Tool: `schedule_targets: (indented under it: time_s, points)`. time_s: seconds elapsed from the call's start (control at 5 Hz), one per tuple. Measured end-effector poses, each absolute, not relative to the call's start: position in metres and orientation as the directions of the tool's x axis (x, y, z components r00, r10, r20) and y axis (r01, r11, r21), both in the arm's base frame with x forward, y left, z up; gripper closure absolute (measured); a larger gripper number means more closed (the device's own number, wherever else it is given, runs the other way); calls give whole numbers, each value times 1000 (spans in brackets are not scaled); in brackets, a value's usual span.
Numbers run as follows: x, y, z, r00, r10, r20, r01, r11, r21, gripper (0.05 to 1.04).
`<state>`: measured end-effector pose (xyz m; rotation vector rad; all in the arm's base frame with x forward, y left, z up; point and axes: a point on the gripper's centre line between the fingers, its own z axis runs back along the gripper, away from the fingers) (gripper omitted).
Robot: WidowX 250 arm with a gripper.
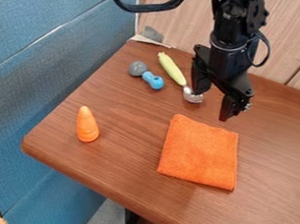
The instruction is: Move an orange object to the top right of the table
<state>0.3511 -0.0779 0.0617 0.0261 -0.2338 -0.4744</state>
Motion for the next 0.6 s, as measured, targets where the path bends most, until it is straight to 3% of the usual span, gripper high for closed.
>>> schedule_targets:
  time_s: [0.6]
  points:
    - [328,-72,10,885,-463,46,462,887,24,84]
